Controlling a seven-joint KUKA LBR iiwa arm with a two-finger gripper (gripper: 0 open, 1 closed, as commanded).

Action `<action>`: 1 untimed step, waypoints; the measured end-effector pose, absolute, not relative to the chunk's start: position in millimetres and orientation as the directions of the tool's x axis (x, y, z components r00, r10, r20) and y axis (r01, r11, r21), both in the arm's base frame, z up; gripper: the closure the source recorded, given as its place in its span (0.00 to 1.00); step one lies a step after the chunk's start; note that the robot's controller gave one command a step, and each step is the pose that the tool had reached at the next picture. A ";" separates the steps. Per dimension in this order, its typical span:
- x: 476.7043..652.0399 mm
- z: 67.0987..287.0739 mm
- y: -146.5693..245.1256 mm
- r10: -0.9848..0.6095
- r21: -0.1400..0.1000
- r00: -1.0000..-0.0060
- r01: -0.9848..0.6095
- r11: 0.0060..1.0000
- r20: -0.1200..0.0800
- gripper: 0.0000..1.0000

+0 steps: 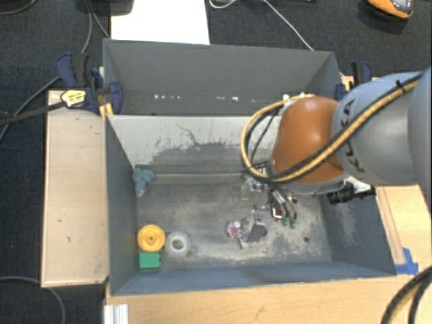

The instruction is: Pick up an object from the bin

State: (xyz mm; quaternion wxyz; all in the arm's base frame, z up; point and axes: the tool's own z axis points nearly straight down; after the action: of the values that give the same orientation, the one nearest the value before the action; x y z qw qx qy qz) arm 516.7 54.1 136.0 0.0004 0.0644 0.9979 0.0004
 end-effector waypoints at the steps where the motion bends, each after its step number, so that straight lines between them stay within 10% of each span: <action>1: 506.5 108.3 35.7 -0.170 0.000 -0.985 -0.170 0.985 -0.005 0.00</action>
Offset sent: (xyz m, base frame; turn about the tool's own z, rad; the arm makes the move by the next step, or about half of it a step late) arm -0.0169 -0.0371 -0.0331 0.1865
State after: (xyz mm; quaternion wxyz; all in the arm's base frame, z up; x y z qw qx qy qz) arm 506.5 35.7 108.3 0.0023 -0.0855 0.9963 0.0003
